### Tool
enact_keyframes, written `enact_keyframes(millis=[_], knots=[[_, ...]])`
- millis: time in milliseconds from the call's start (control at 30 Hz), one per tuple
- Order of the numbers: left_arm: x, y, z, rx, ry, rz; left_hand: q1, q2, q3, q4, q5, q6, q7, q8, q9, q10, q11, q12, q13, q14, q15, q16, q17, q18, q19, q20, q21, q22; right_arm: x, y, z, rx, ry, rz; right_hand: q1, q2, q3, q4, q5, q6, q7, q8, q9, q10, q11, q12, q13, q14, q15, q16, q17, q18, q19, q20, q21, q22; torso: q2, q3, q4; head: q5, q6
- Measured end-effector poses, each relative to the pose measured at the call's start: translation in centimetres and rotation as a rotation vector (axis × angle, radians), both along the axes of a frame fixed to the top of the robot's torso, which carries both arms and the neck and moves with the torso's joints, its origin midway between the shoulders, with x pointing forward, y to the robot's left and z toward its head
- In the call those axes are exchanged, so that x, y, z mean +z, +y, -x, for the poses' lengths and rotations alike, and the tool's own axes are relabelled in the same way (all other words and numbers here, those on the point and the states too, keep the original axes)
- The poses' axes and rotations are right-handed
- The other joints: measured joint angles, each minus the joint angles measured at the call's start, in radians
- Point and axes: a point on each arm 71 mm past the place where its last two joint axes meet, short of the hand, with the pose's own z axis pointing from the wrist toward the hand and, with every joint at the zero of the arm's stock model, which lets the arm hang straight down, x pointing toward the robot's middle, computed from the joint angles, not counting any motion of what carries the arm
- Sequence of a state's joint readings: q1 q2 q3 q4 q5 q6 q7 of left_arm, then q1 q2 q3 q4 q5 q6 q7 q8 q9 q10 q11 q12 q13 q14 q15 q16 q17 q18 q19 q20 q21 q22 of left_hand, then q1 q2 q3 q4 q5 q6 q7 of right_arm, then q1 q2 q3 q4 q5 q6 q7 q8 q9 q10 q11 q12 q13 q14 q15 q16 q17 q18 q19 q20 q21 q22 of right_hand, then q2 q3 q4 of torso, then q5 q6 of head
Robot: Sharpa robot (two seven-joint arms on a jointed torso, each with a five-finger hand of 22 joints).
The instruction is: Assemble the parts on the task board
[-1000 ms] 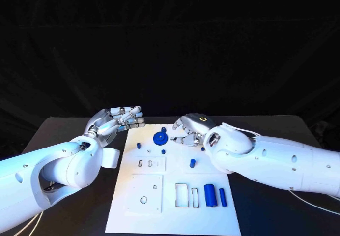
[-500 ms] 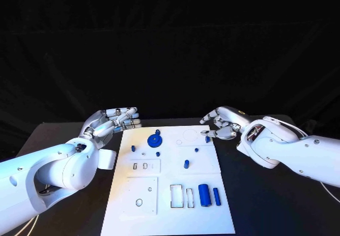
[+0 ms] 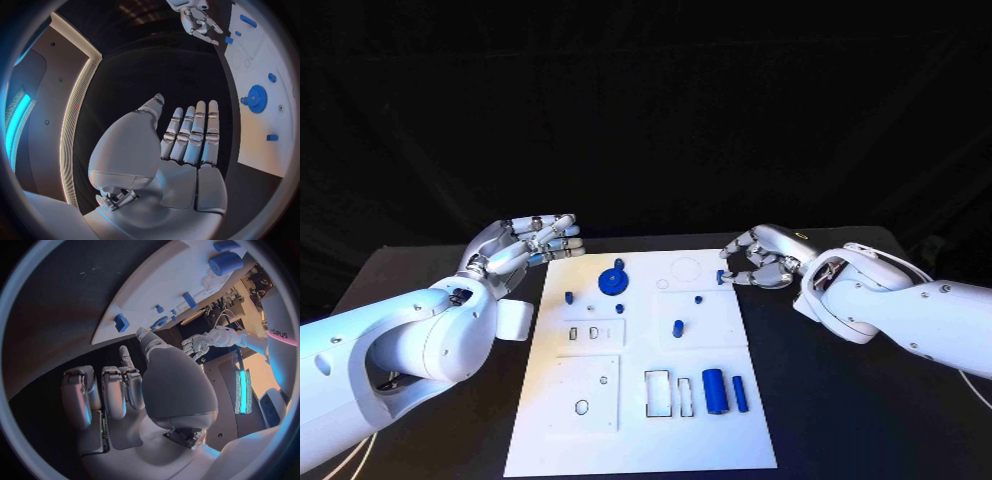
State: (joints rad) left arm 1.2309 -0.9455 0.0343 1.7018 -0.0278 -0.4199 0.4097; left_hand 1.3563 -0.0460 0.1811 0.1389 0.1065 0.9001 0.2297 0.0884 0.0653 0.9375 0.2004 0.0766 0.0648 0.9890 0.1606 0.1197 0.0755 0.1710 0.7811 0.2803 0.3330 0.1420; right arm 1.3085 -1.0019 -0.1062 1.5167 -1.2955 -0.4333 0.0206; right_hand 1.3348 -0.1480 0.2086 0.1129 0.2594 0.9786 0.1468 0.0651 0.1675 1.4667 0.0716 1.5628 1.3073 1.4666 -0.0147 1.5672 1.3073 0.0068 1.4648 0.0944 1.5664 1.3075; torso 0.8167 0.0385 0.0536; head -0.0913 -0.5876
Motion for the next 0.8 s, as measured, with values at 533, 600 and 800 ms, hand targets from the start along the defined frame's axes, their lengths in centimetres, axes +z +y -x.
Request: enact_keyframes(millis=[533, 600, 800], knots=[[0.0, 0.1, -0.1, 0.003, 0.000, -0.001, 0.000, 0.000, -0.003, -0.003, 0.000, 0.000, 0.000, 0.000, 0.000, 0.000, 0.000, 0.000, 0.000, 0.000, 0.000, 0.000, 0.000, 0.000, 0.000, 0.000, 0.000, 0.000, -1.2, 0.0, -0.8, -0.009, 0.034, 0.021, 0.004, 0.004, -0.004, -0.004, -0.010, -0.023, 0.001, 0.000, -0.006, 0.000, 0.000, -0.006, 0.001, 0.000, 0.000, 0.000, 0.001, 0.000, 0.000, 0.000, 0.000, 0.000, 0.004, 0.0025, 0.0005, 0.003, -0.008], [0.0, 0.1, -0.1, 0.003, 0.000, -0.001, 0.000, 0.000, -0.003, -0.003, 0.000, 0.000, 0.000, 0.000, 0.000, 0.000, 0.000, 0.000, 0.000, 0.000, 0.000, 0.000, 0.000, 0.000, 0.000, 0.000, 0.000, 0.000, -1.4, 0.1, -0.8, -0.006, 0.038, 0.021, 0.007, 0.007, -0.004, -0.004, -0.010, -0.023, 0.001, 0.000, -0.006, 0.000, 0.000, -0.006, 0.001, 0.000, 0.000, 0.000, 0.001, 0.000, 0.000, 0.000, 0.000, 0.000, 0.004, 0.0025, 0.0006, 0.003, -0.008], [0.0, 0.1, -0.1, 0.003, 0.000, -0.001, 0.000, 0.000, -0.003, -0.003, 0.000, 0.000, 0.000, 0.000, 0.000, 0.000, 0.000, 0.000, 0.000, 0.000, 0.000, 0.000, 0.000, 0.000, 0.000, 0.000, 0.000, 0.000, -1.8, 0.3, -0.7, -0.002, 0.049, 0.024, 0.008, 0.008, -0.004, -0.004, -0.010, -0.022, 0.002, 0.000, -0.006, 0.000, 0.000, -0.006, 0.001, 0.000, 0.000, 0.000, 0.001, 0.000, 0.000, 0.000, 0.000, 0.000, 0.003, 0.0023, 0.0007, 0.004, -0.010]])
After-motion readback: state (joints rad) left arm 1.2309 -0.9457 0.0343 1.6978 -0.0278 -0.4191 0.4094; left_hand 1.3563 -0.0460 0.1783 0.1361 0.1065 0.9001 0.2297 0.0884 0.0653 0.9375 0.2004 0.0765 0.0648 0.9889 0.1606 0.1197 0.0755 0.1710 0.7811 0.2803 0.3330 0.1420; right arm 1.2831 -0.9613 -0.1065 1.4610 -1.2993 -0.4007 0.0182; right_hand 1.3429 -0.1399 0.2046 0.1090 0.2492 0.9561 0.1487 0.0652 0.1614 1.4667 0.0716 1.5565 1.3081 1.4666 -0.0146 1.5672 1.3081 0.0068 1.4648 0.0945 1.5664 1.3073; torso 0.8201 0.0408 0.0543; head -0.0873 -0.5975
